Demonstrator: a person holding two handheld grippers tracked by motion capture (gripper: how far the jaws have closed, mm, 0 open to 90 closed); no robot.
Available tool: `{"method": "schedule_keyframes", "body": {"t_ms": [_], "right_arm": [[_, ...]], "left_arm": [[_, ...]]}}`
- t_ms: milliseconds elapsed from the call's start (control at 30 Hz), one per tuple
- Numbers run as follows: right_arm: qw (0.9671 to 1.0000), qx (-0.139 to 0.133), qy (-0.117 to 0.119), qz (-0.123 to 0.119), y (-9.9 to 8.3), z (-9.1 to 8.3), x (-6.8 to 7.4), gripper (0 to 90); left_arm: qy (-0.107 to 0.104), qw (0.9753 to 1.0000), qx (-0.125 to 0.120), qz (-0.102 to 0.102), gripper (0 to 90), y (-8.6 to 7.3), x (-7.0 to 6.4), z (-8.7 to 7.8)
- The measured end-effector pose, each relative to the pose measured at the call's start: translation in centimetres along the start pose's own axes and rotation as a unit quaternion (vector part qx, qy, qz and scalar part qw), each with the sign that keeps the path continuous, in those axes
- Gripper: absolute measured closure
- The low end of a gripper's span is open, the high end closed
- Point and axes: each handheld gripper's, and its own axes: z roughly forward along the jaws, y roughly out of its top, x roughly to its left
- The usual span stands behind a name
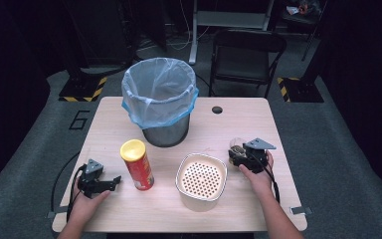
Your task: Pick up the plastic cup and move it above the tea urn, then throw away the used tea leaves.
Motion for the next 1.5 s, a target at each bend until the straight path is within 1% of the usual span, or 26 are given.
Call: {"method": "schedule_keyframes", "body": {"t_ms": [33, 100, 200, 233, 367, 467, 533, 567, 633, 700, 767, 800, 833, 900, 967, 1000, 1100, 1167, 1233, 1267, 1333, 1367, 1400, 1433, 1467, 1500], "right_arm": [[1.0, 0.0, 0.001, -0.002, 0.0, 0.0, 0.0, 30.7], [1.0, 0.001, 0.009, 0.001, 0.0, 0.0, 0.0, 31.2], [1.0, -0.003, 0.002, -0.006, 0.1, -0.1, 0.0, 32.4], [1.0, -0.001, 0.004, -0.005, 0.1, -0.1, 0.0, 32.7], [0.9995, 0.005, 0.024, -0.019, 0.3, -0.2, -0.1, 34.3], [0.9987, 0.003, 0.033, -0.039, 0.6, -0.3, 0.2, 35.1], [0.9986, 0.002, 0.034, -0.041, 0.8, -0.4, 0.3, 35.3], [0.9978, 0.002, 0.043, -0.051, 1.1, -0.5, 0.4, 35.7], [0.9973, -0.006, 0.048, -0.055, 1.3, -0.6, 0.4, 36.0], [0.9968, -0.004, 0.057, -0.056, 1.6, -0.6, 0.5, 36.3], [0.9956, -0.002, 0.065, -0.067, 2.0, -0.7, 0.5, 36.7], [0.9956, -0.002, 0.065, -0.067, 2.0, -0.7, 0.5, 36.7], [0.9943, -0.007, 0.074, -0.076, 2.5, -0.9, 0.6, 36.9], [0.9937, -0.008, 0.082, -0.077, 2.9, -1.1, 0.7, 36.9], [0.9917, -0.007, 0.093, -0.089, 3.5, -1.4, 0.8, 37.1], [0.9903, -0.009, 0.097, -0.099, 3.8, -1.5, 0.8, 37.1], [0.9876, -0.009, 0.108, -0.114, 4.8, -1.8, 0.9, 37.3], [0.9866, -0.008, 0.115, -0.115, 5.5, -1.8, 1.1, 37.6], [0.9842, -0.011, 0.122, -0.128, 6.2, -1.8, 1.2, 37.8], [0.9849, -0.009, 0.12, -0.124, 6.4, -1.8, 1.3, 37.8], [0.9827, -0.011, 0.125, -0.136, 7.0, -1.6, 1.4, 37.9], [0.9824, -0.013, 0.126, -0.138, 7.4, -1.5, 1.5, 37.9], [0.9809, -0.018, 0.13, -0.144, 7.7, -1.4, 1.5, 37.9], [0.9812, -0.018, 0.131, -0.14, 7.8, -1.4, 1.6, 37.9], [0.9802, -0.02, 0.133, -0.145, 8.0, -1.3, 1.6, 37.9], [0.9803, -0.021, 0.136, -0.142, 8.2, -1.3, 1.6, 37.9]], "left_arm": [[0.0, 1.0, 0.0, 0.0, 13.8, 0.0, 0.0, 0.0], [0.0, 1.0, 0.0, 0.0, 13.8, 0.0, 0.0, 0.0], [0.0, 1.0, 0.0, 0.0, 13.8, 0.0, 0.0, 0.0], [0.0, 1.0, 0.0, 0.0, 13.8, 0.0, 0.0, 0.0], [0.0, 1.0, 0.0, 0.0, 13.8, 0.0, 0.0, 0.0], [0.0, 1.0, 0.0, 0.0, 13.8, 0.0, 0.0, 0.0], [0.0, 1.0, 0.0, 0.0, 13.8, 0.0, 0.0, 0.0], [0.0, 1.0, 0.0, 0.0, 13.8, 0.0, 0.0, 0.0], [0.0, 1.0, 0.0, 0.0, 13.8, 0.0, 0.0, 0.0], [0.0, 1.0, 0.0, 0.0, 13.8, 0.0, 0.0, 0.0], [0.0, 1.0, 0.0, 0.0, 13.9, 0.0, 0.0, 0.0], [0.0, 1.0, 0.0, 0.0, 13.9, 0.0, 0.0, 0.0], [0.0, 1.0, 0.0, 0.0, 13.9, 0.0, 0.0, 0.0], [0.0, 1.0, 0.0, 0.0, 13.9, 0.0, 0.0, 0.0], [0.0, 1.0, 0.0, 0.0, 13.9, 0.0, 0.0, 0.0], [0.0, 1.0, -0.001, -0.001, 13.9, 0.0, 0.0, 0.0], [-0.001, 1.0, 0.0, -0.001, 13.9, 0.0, 0.0, 0.0], [-0.002, 1.0, 0.0, 0.0, 13.9, 0.0, 0.0, 0.0], [-0.004, 1.0, 0.002, 0.001, 13.9, 0.0, -0.1, 0.0], [-0.006, 1.0, 0.006, 0.004, 13.9, 0.0, 0.0, -0.1], [-0.005, 1.0, 0.006, 0.005, 13.8, 0.0, 0.0, -0.1], [-0.005, 1.0, 0.006, 0.005, 13.8, 0.0, 0.0, -0.1], [-0.005, 1.0, 0.006, 0.005, 13.9, 0.0, 0.0, -0.1], [-0.005, 1.0, 0.004, 0.001, 13.9, 0.0, -0.1, -0.1], [-0.005, 1.0, 0.006, 0.004, 13.9, 0.0, 0.0, -0.1], [-0.005, 1.0, 0.005, 0.004, 13.9, 0.0, 0.0, -0.1]]}}
